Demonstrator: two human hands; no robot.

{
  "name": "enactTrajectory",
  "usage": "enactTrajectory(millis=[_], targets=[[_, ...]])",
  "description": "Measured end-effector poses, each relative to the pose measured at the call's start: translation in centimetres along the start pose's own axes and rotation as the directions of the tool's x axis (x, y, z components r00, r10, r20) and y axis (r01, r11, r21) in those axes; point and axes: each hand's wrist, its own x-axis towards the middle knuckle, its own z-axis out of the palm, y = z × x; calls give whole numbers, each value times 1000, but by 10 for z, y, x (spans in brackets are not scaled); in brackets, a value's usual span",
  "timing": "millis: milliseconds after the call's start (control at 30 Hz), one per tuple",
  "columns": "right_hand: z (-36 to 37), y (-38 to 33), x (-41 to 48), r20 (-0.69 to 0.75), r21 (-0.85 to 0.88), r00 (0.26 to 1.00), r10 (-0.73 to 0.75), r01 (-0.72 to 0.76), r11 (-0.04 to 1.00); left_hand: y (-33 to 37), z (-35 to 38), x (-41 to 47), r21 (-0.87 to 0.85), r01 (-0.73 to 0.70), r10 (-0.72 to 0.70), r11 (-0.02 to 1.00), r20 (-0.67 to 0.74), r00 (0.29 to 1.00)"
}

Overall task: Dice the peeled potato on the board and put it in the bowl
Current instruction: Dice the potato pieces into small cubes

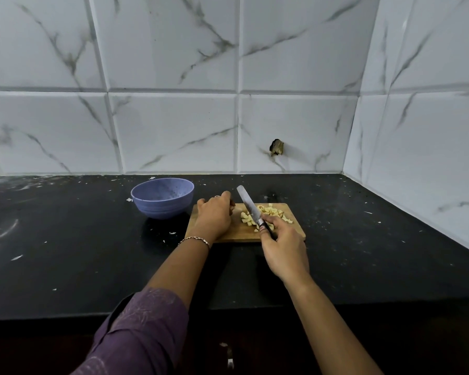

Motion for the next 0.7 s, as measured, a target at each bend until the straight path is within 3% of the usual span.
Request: enactTrajectory(millis=[233, 700], targets=[[-1, -1, -1, 2, -7, 1000, -6, 6, 1000, -3, -4, 0, -12, 16, -16, 1000, 18, 1000], [-1, -1, -1, 9, -6, 1000, 30, -30, 1000, 15, -7, -13, 161, -143, 151, 977, -45, 987]])
